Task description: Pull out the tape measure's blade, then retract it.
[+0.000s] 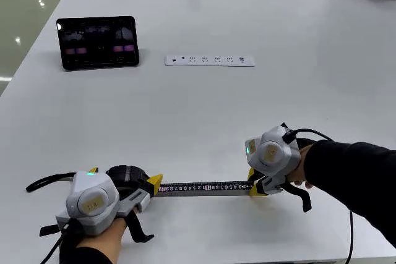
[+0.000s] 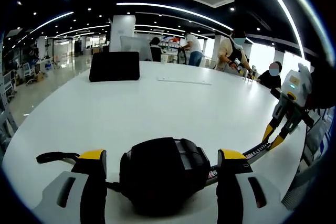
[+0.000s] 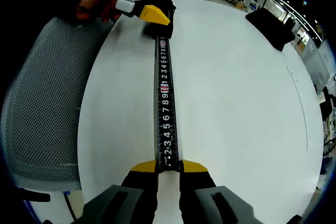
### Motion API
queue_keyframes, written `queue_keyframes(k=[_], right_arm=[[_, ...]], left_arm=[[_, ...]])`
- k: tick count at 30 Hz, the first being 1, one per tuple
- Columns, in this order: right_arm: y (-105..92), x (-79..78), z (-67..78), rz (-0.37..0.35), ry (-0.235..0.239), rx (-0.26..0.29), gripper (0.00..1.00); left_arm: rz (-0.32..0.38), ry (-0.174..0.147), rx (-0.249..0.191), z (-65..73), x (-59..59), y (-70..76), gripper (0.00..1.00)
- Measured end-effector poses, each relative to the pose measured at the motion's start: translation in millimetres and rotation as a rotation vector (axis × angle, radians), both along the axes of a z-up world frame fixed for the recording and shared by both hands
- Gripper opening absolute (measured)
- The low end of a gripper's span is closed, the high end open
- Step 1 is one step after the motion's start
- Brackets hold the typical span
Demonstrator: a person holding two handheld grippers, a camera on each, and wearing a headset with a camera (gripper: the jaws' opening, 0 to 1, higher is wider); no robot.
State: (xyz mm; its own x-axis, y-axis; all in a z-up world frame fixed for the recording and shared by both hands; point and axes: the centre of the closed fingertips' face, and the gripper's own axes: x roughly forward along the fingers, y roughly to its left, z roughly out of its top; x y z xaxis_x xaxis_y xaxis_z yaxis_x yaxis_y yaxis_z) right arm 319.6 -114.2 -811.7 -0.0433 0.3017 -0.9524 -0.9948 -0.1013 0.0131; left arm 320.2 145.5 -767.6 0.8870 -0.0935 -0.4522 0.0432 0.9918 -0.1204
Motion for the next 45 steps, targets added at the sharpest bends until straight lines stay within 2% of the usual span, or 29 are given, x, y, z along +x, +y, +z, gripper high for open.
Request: queue_keyframes(k=[4, 5, 6, 8, 11, 14, 15, 17, 22, 31, 38, 41, 45], right_arm=[[0.5, 1.6, -0.3, -0.02, 0.01, -0.01, 0.12], [0.6, 1.6, -0.3, -0.03, 0.013, -0.011, 0.12], [0.6, 1.3, -0.3, -0.036, 0.012, -0.013, 0.12], [1.6, 0.6, -0.8, -0.042, 0.005, -0.022, 0.11], [2.2, 0.8, -0.7, -0.049, 0.006, -0.036, 0.11], [0.4, 1.6, -1.1, -0.051, 0.013, -0.043, 0.11], [0.3, 1.5, -1.2, -0.054, 0.013, -0.044, 0.11], [0.2, 1.4, -0.8, -0.071, 0.015, -0.041, 0.12], [-0.1, 2.9, -0.7, -0.119, 0.026, -0.014, 0.12], [1.6, 2.9, -0.6, -0.094, 0.027, -0.011, 0.11], [2.4, 2.4, -0.5, -0.121, 0.039, -0.011, 0.11], [2.9, 2.7, -0.1, -0.164, 0.053, -0.008, 0.11], [2.8, 2.7, 0.5, -0.164, 0.047, -0.01, 0.11]], left_arm=[[-0.005, 0.041, -0.021, -5.8, -3.0, 0.5, 0.76], [-0.004, 0.055, -0.031, -8.0, -4.2, -0.2, 0.75], [-0.002, 0.082, -0.053, -11.5, -6.4, -2.6, 0.74], [-0.01, 0.064, -0.029, -7.8, -5.2, -3.4, 0.69], [-0.013, 0.068, -0.023, -7.9, -5.3, -6.3, 0.69], [0.0, 0.095, -0.003, -8.0, -5.7, -0.9, 0.65], [0.005, 0.105, -0.026, -8.0, -7.1, -2.4, 0.64], [-0.004, 0.098, -0.005, -8.3, -7.6, -2.8, 0.64], [-0.007, 0.105, 0.001, -9.6, -7.8, -3.0, 0.64], [-0.022, 0.114, 0.036, -11.1, -7.9, -3.8, 0.62], [-0.029, 0.126, 0.057, -12.0, -8.4, -4.4, 0.62], [-0.028, 0.124, 0.059, -12.1, -9.4, -4.6, 0.62], [-0.029, 0.126, 0.065, -12.1, -9.2, -4.7, 0.62]])
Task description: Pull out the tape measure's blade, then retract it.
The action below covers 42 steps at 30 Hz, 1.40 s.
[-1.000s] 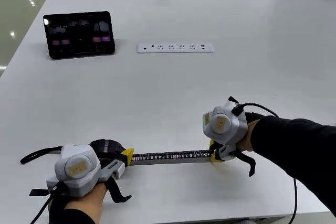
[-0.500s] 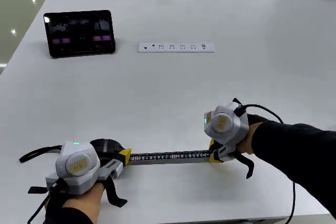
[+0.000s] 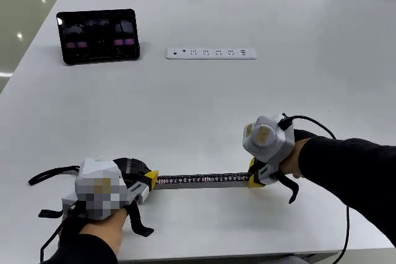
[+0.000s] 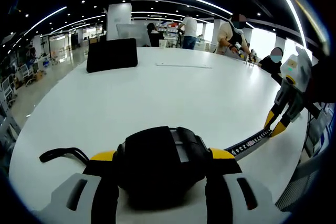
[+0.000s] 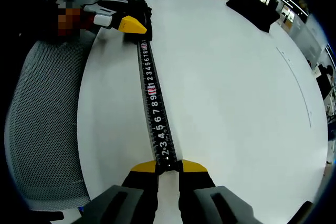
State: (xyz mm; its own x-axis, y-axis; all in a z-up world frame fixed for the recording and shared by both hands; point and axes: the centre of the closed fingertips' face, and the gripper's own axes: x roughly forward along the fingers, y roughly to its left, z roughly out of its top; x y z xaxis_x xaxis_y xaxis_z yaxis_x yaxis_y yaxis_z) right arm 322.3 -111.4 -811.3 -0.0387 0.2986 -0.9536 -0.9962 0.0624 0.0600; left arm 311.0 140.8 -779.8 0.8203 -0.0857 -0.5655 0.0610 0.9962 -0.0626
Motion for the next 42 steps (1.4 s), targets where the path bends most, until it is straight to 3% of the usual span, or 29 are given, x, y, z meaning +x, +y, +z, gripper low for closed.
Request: queue_keyframes(k=[7, 21, 31, 42], right_arm=[[0.5, 0.1, -1.0, 0.005, -0.022, -0.007, 0.11], [2.9, -0.6, 0.0, 0.0, -0.01, 0.056, 0.11], [6.0, -0.1, -0.3, -0.007, -0.007, 0.021, 0.11], [8.0, -1.1, 0.1, 0.04, -0.025, 0.008, 0.12]], left_arm=[[0.003, 0.004, -0.002, 0.8, -0.7, 0.2, 0.62], [-0.005, 0.027, -0.046, -1.0, -1.6, 0.6, 0.62], [-0.008, 0.04, -0.043, -1.8, -1.2, 0.9, 0.62], [-0.006, 0.049, -0.052, -2.0, -0.4, 1.1, 0.62]])
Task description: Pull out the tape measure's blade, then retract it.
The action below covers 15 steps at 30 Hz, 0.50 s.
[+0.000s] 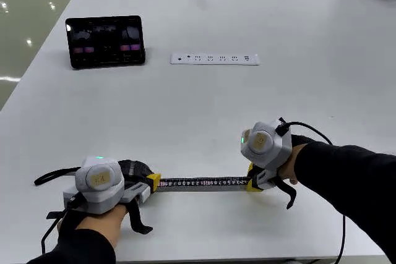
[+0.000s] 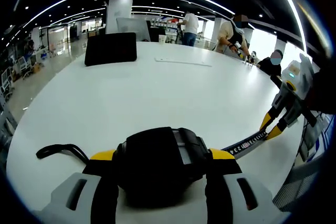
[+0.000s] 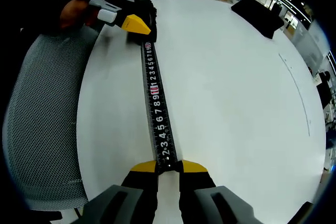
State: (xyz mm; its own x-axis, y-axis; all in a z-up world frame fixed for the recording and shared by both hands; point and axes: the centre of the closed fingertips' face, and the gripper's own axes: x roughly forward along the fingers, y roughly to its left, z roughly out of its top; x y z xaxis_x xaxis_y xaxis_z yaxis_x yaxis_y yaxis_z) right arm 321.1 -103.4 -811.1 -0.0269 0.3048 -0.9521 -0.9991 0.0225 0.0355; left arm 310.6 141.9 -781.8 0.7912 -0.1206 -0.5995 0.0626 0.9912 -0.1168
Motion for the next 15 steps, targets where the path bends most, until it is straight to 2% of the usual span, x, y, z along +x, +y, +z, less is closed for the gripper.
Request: queue_keyframes(k=[15], right_arm=[[2.8, 0.1, -0.8, 0.011, -0.002, -0.008, 0.12]], left_arm=[[-0.003, 0.01, -0.005, -0.8, 0.6, -0.1, 0.62]])
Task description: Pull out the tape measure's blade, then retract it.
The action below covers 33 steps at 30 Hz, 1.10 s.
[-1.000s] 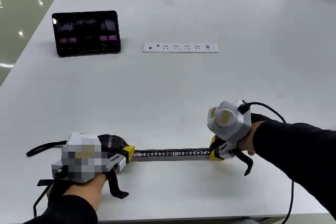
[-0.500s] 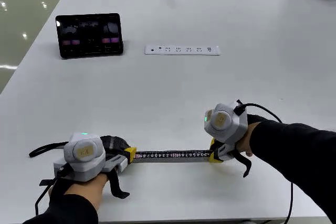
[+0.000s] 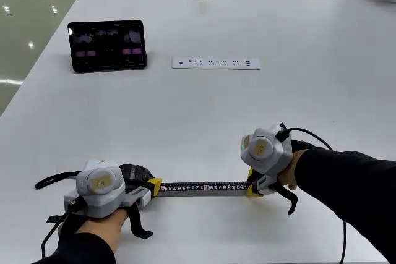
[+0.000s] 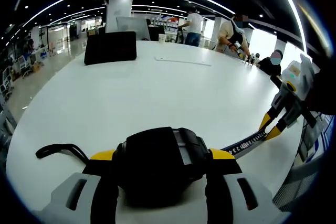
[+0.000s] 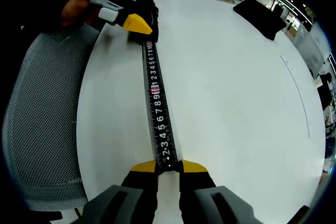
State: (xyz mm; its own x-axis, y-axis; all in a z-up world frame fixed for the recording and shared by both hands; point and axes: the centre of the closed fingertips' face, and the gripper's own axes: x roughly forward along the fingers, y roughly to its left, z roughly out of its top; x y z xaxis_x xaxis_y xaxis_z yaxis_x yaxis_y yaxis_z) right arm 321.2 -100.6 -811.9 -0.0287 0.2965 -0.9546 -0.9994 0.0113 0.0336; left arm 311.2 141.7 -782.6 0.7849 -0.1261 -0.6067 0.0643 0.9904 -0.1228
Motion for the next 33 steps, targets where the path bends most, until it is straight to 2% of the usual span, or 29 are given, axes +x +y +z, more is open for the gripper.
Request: queue_keyframes(k=[30, 33], right_arm=[[5.1, -0.2, 0.1, -0.019, -0.007, -0.009, 0.12], [5.5, 0.8, -0.1, -0.054, 0.0, 0.004, 0.12]], left_arm=[[-0.006, 0.012, -0.005, -0.6, -0.5, -0.7, 0.63], [-0.007, 0.012, -0.005, -0.6, -0.4, -0.6, 0.63]])
